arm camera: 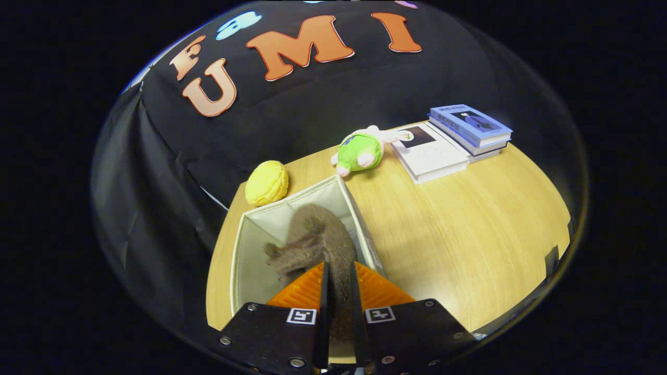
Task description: Open the storage box then place both shoes into the box .Put the left shoe in first, then the right shoe, with the right side of both shoes facing outward in a uniform manner.
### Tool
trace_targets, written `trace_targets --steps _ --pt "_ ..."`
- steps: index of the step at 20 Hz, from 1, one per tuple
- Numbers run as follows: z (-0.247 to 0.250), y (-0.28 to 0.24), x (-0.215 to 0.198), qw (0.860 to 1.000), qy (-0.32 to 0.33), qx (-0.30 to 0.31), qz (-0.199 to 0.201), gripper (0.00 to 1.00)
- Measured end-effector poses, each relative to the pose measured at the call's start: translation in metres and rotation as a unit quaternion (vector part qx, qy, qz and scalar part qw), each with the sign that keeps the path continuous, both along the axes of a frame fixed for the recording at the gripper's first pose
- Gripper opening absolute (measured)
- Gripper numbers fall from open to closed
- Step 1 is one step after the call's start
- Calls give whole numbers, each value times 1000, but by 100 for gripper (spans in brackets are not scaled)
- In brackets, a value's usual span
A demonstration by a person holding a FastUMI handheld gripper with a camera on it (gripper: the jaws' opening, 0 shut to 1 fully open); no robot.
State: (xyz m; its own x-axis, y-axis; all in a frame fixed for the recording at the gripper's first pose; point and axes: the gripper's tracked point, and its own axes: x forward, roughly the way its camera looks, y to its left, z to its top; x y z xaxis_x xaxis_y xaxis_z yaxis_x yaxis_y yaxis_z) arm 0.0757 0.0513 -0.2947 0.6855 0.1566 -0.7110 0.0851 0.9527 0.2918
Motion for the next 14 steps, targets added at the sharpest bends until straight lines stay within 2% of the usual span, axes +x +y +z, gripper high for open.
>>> trace_targets --steps 1,4,6,8,14 --pt "5 1 3 1000 -8 3 -2 23" --pt "18 -3 10 999 -28 -18 9 68" --pt "29 -5 14 998 -44 -29 14 90" --pt "40 -7 19 998 -54 -35 16 98" --pt "101 -35 34 992 -110 -64 3 98"
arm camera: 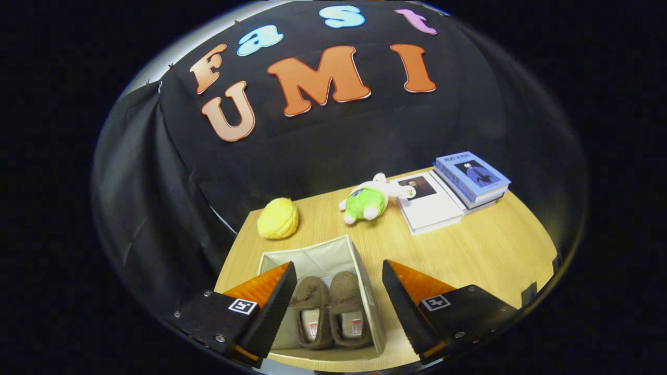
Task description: Open the storage box then place both shoes into the box .Put the left shoe in first, then the right shoe, with the right side of both shoes facing outward in a uniform manner.
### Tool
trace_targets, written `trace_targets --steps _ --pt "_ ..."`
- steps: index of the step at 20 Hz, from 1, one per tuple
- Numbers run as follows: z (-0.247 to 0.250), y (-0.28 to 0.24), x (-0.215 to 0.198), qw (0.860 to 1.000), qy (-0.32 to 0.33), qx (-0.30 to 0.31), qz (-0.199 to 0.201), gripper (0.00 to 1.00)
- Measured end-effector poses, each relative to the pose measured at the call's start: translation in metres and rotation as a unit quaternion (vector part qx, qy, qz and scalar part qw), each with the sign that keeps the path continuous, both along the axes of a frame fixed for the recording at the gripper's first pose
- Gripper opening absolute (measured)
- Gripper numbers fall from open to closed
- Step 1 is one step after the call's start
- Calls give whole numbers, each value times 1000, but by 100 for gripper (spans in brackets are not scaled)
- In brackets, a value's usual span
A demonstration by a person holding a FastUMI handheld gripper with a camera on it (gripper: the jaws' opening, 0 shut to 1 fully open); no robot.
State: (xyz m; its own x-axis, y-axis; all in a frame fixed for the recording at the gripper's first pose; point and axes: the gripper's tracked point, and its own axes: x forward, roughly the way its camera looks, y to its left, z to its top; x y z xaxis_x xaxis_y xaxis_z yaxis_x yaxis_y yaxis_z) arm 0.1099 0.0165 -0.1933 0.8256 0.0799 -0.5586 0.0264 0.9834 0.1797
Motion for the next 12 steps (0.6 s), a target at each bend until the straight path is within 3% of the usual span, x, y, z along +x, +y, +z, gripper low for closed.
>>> trace_targets --steps 12 --pt "168 -108 -8 980 -163 -105 -55 98"
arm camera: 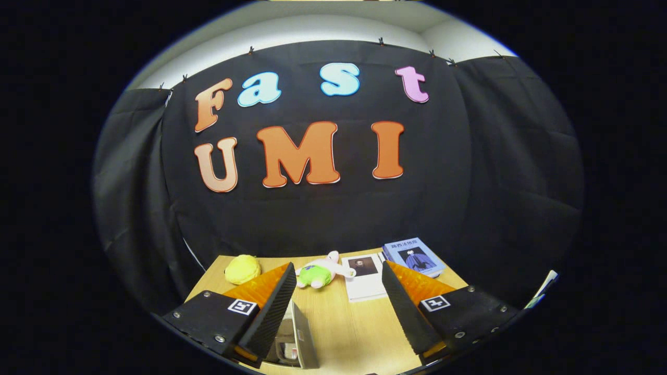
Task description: Open the storage box then place both shoes into the box .Put the left shoe in first, then the right shoe, with the right side of both shoes facing outward in a uniform manner.
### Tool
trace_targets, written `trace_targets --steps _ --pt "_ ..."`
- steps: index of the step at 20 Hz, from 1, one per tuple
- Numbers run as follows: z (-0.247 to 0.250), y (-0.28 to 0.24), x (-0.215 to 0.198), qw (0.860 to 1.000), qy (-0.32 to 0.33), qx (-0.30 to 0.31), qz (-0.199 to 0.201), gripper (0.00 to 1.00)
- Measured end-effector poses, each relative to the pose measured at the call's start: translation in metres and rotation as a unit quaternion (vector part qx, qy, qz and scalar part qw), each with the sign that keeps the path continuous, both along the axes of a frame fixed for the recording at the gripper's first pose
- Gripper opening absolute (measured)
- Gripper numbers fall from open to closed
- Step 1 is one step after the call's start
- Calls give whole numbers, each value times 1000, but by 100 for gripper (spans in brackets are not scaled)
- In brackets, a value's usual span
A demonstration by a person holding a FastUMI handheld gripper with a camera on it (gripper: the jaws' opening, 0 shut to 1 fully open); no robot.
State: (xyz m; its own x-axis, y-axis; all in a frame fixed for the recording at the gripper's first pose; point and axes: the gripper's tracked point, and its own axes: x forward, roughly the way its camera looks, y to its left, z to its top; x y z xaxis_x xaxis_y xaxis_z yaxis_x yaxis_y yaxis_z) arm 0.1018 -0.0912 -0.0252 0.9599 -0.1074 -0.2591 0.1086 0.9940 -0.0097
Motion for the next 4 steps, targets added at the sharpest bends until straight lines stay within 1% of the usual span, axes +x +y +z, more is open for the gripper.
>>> trace_targets --steps 4 --pt "34 -21 -17 999 -33 -18 -11 99"
